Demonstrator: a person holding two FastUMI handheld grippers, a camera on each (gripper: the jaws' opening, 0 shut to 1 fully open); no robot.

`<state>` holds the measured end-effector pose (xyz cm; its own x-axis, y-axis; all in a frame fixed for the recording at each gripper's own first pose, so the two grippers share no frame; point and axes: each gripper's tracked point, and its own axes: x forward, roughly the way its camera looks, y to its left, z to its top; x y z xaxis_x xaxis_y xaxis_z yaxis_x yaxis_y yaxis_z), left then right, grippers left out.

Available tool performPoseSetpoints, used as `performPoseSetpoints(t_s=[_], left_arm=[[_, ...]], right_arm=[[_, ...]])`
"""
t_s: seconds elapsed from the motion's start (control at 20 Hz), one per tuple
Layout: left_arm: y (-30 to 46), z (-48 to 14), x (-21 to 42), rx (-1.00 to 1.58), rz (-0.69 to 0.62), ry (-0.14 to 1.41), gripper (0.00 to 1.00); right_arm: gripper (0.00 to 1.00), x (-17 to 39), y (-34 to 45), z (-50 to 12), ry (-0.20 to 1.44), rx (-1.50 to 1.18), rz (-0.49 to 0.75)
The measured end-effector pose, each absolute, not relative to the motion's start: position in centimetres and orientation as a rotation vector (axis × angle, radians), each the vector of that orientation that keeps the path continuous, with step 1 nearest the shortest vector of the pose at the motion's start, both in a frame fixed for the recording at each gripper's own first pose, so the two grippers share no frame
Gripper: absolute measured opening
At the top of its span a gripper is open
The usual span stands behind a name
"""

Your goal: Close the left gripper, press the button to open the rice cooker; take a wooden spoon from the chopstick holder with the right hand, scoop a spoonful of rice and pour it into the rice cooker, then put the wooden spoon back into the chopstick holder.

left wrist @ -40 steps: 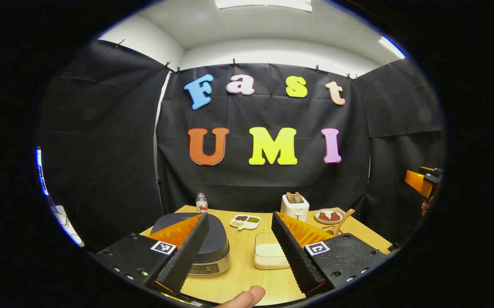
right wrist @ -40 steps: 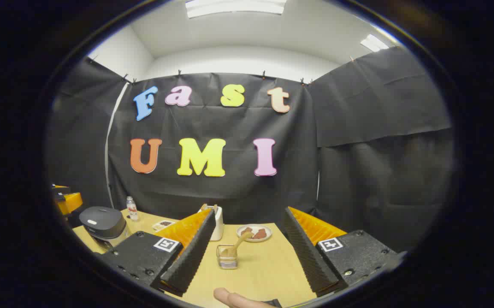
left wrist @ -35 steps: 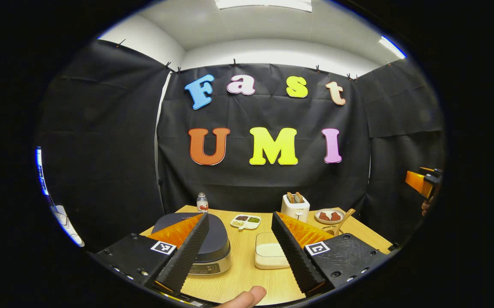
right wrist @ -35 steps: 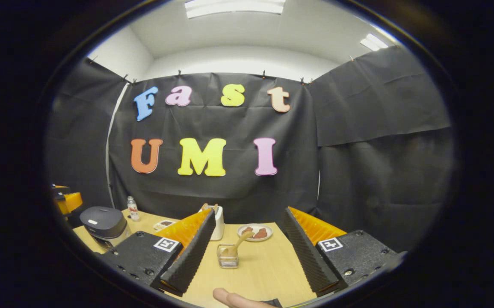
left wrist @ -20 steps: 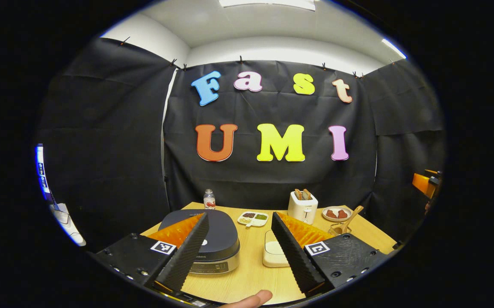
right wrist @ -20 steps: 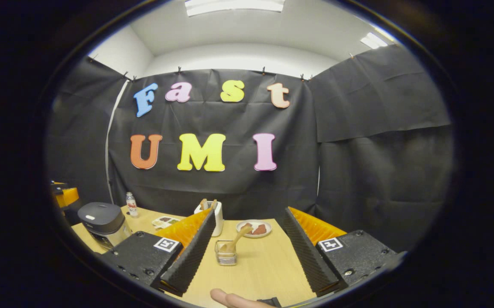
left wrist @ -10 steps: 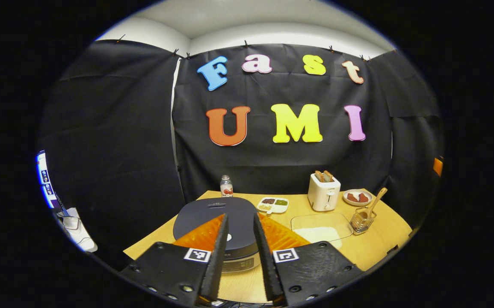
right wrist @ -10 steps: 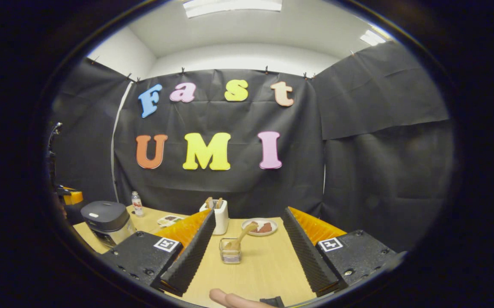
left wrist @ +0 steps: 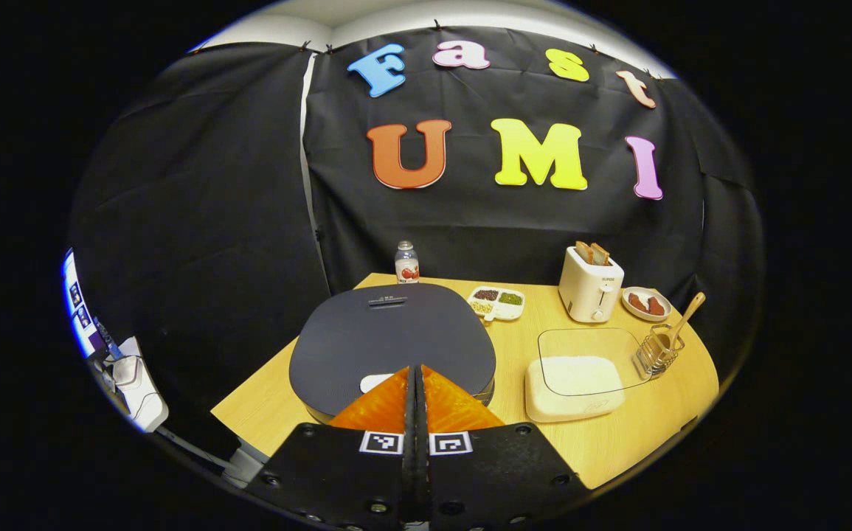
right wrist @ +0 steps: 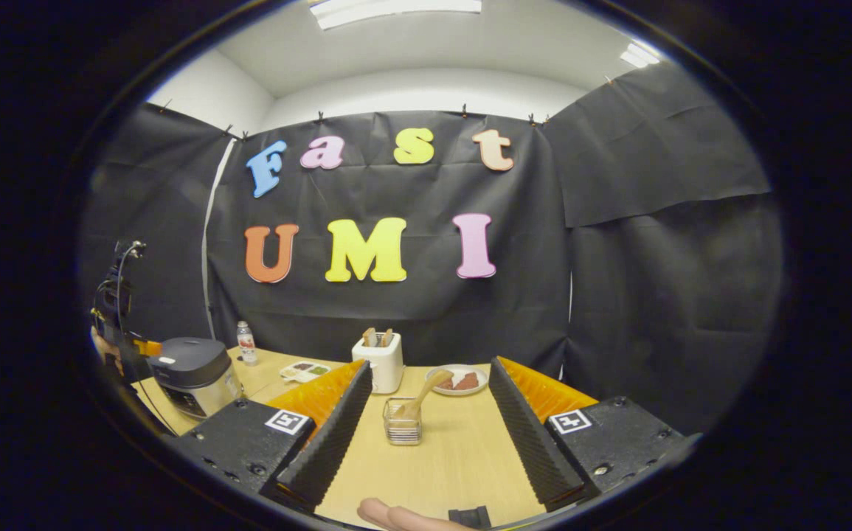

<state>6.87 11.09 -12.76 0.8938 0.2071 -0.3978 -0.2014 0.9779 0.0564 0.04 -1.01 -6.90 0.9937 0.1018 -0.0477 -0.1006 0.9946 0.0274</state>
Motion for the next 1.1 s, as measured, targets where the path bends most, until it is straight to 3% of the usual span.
performPoseSetpoints(t_s=[0.7,0.95,1.1], left_arm=[[12.0,-16.5,8.4,-0.007,0.192,0.579,0.00],[12.2,-15.9,8.4,-0.015,0.202,0.557,0.00],[12.3,-13.2,8.0,-0.027,0.238,0.448,0.00]], right_arm=[[1.00,0.7,-2.0,-7.9,0.055,0.095,0.147],[1.00,1.1,-1.9,-8.6,0.073,0.111,0.151],[1.00,1.3,-2.1,-9.1,0.086,0.102,0.144]])
